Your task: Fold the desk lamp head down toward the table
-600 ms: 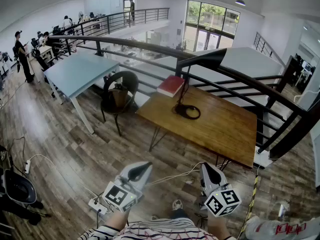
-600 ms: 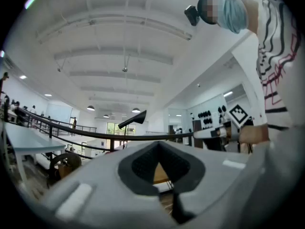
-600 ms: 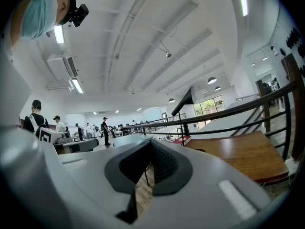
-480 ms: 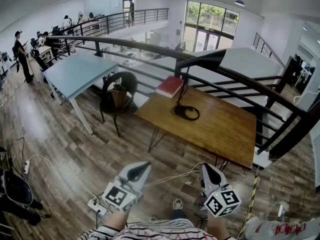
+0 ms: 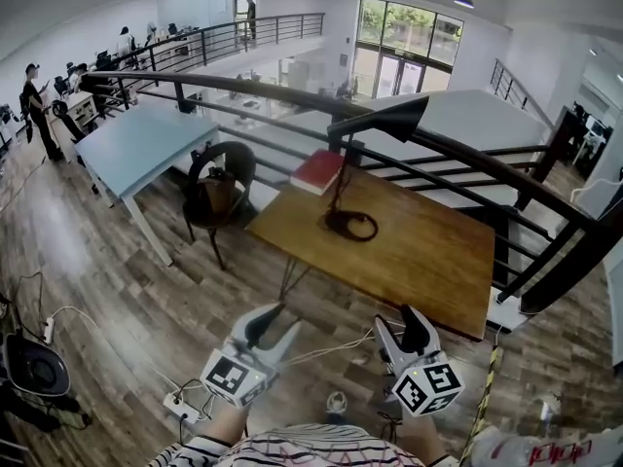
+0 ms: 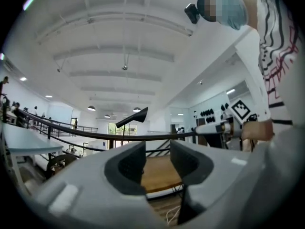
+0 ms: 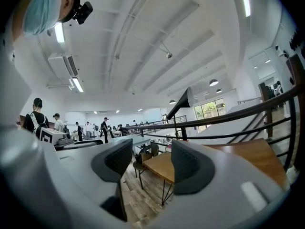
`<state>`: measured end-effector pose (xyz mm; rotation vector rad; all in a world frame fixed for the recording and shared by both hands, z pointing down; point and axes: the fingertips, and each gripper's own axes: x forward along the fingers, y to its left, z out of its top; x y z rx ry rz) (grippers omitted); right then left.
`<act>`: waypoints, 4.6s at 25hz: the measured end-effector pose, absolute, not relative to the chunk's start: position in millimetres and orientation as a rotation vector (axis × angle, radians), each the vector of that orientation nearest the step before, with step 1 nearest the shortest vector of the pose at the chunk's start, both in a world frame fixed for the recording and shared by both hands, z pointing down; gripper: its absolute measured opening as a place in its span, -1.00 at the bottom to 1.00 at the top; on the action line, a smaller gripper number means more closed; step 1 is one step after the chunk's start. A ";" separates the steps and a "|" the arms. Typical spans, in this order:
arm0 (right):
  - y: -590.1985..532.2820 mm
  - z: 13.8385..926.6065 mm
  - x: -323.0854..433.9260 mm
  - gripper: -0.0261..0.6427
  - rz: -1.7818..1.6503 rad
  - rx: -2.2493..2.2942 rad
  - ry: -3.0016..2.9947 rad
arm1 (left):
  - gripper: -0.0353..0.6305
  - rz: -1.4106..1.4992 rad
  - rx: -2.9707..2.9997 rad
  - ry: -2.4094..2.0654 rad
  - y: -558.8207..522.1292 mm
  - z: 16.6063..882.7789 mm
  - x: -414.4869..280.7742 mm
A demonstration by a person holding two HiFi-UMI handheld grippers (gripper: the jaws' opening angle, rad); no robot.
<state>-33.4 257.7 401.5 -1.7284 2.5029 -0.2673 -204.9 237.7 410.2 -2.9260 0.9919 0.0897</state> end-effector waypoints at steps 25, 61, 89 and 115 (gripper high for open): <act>84.2 390.5 109.1 -0.07 -0.139 -1.552 2.684 | -0.24 0.059 -2.854 1.098 73.2 419.9 -46.7; -149.7 253.1 89.2 -0.08 0.395 -1.942 2.442 | -0.25 -0.014 -3.012 0.674 -214.9 422.4 -46.2; -226.0 175.9 136.1 -0.17 0.790 -1.793 2.632 | -0.37 -0.025 -2.904 0.887 -329.0 417.6 33.0; -216.3 213.1 176.2 -0.23 0.654 -1.836 2.583 | -0.77 -0.065 -2.913 0.968 -342.9 418.3 42.3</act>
